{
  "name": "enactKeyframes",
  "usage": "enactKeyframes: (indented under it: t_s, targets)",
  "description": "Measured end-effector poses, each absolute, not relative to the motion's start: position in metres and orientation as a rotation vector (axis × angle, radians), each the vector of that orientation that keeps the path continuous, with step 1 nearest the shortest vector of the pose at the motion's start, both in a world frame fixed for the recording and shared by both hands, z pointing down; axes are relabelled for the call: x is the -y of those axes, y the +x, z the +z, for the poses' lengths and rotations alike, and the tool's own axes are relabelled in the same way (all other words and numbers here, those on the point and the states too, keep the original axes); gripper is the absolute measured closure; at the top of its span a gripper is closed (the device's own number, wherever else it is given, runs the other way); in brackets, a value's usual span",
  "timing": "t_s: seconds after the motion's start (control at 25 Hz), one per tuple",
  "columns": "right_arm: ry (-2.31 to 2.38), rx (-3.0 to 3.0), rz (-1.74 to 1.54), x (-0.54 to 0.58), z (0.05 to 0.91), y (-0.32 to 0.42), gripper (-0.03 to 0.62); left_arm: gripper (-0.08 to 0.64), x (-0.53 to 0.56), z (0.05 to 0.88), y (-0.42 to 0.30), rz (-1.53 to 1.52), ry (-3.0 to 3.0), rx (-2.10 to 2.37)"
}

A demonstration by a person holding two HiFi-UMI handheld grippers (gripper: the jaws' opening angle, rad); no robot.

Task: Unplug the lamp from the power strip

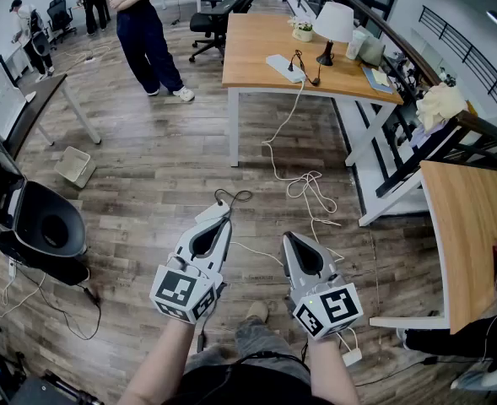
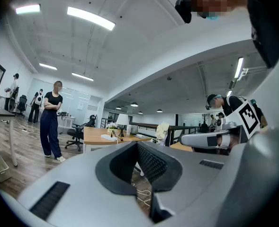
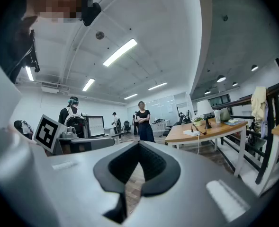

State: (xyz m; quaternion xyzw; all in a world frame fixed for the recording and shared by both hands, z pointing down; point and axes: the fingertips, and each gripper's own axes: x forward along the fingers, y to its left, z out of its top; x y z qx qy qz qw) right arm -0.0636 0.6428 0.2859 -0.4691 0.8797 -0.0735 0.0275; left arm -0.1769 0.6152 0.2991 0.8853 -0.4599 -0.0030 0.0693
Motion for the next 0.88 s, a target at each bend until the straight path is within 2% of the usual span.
enactKeyframes:
  t_s: [0.44, 0.88]
  targets:
    - [-1.418, -2.721, -0.215, -0.575, 0.285, -0.012, 0.584, 0.563, -0.549, 0.301, -0.128, -0.026, 2.646, 1.411]
    - [-1.443, -2.682, -0.247, -0.534, 0.290, 0.011, 0.584, 0.563, -0.500, 0.301, -0.112, -0.027, 2.665, 1.390]
